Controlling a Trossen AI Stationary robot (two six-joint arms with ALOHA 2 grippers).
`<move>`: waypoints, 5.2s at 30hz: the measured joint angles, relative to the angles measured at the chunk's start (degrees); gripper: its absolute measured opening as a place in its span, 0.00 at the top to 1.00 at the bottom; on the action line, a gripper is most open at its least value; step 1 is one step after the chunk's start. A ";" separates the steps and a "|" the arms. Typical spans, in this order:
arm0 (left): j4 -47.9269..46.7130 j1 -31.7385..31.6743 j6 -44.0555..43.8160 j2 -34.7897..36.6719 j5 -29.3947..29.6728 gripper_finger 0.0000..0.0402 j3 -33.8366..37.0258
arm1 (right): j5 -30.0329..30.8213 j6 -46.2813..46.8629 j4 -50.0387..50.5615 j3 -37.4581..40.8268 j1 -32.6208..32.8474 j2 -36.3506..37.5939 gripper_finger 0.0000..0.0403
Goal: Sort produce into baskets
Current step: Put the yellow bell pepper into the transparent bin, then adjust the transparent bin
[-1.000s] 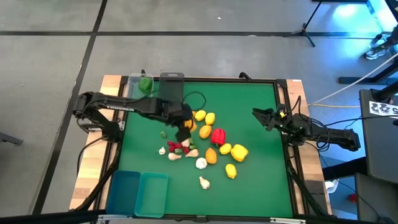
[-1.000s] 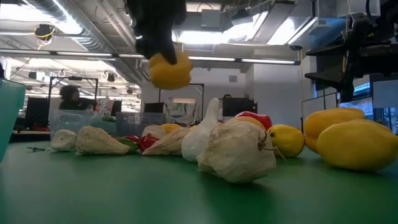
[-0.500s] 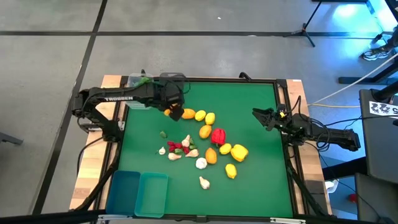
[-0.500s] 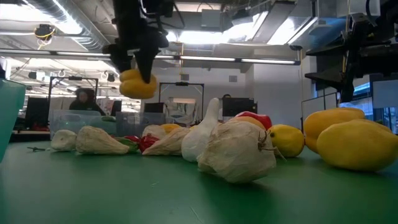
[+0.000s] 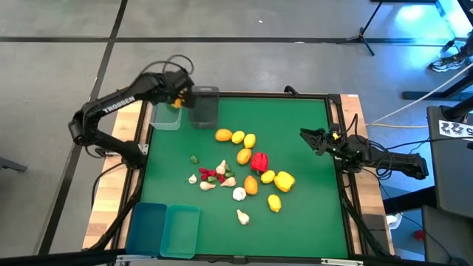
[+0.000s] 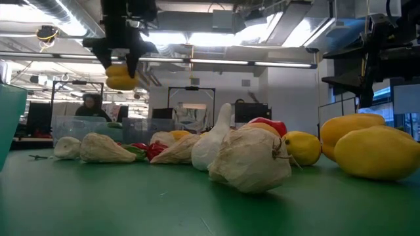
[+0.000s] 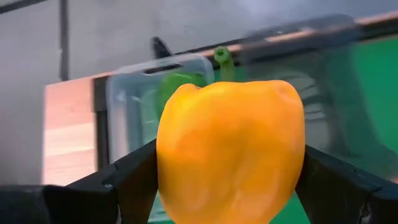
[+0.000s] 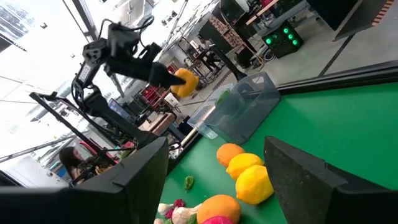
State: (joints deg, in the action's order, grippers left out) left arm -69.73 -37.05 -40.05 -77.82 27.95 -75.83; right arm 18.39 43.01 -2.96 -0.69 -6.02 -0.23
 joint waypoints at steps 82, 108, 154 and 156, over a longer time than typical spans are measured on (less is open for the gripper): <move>7.34 -5.43 -17.44 -1.36 -4.74 0.22 15.04 | 0.09 -3.00 0.00 0.00 0.00 0.00 0.35; 5.69 -1.19 -22.43 -1.40 -0.78 0.22 17.50 | 0.22 -2.99 0.00 0.00 0.00 -0.01 0.35; 16.79 -2.30 -16.09 0.40 -5.30 0.09 24.08 | 0.22 -3.08 0.00 0.00 -0.02 -0.02 0.35; 16.76 -2.33 -15.91 1.90 -4.42 0.09 23.08 | 0.22 -3.07 0.00 0.02 -0.02 0.00 0.35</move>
State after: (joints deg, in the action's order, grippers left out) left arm -52.98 -39.38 -55.96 -75.92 23.53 -52.75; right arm 18.61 39.94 -2.96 -0.67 -6.04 -0.23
